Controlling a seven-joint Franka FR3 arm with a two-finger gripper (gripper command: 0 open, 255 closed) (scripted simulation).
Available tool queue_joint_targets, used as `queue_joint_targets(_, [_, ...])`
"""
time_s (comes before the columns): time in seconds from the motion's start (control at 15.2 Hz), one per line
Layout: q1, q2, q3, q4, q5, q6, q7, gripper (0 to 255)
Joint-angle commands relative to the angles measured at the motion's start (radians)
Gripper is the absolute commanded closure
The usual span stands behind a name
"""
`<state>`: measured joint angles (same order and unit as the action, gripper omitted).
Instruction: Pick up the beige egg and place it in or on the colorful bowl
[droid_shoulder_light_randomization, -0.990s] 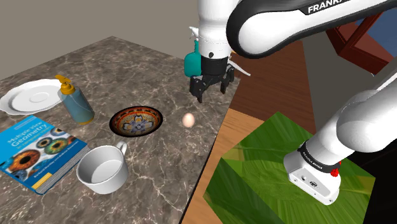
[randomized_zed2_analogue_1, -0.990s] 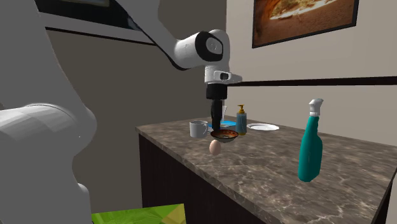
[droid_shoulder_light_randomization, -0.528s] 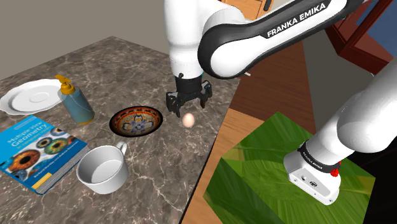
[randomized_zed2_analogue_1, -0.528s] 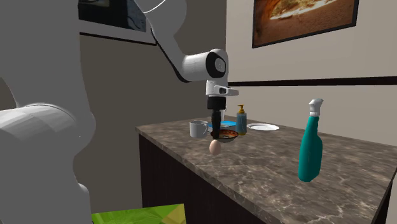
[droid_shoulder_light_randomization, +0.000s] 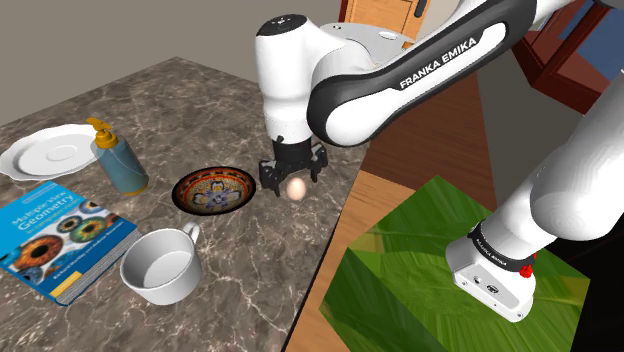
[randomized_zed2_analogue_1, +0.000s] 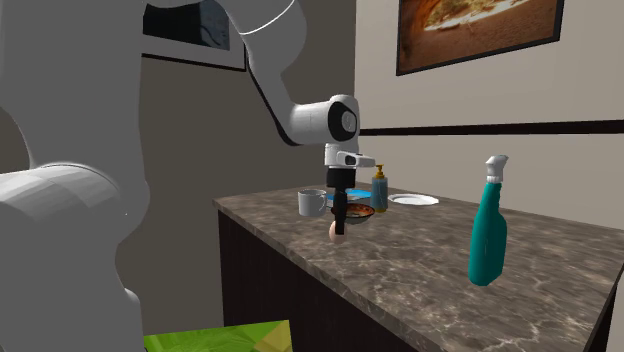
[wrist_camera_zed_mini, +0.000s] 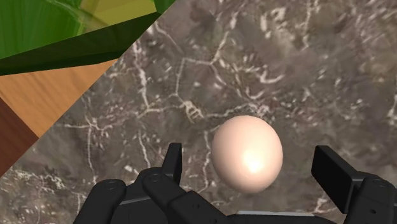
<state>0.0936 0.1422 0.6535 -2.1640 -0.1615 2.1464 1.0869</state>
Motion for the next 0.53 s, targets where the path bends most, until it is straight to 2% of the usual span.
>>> queue_joint_targets(0.0, [0.001,0.006,-0.001,-0.007,-0.006,0.012,0.004,0])
queue_joint_targets(0.4, [0.001,0.006,-0.001,-0.006,-0.006,0.011,0.004,0])
queue_joint_targets(0.46, [0.001,0.006,-0.001,-0.006,-0.006,0.011,0.004,255])
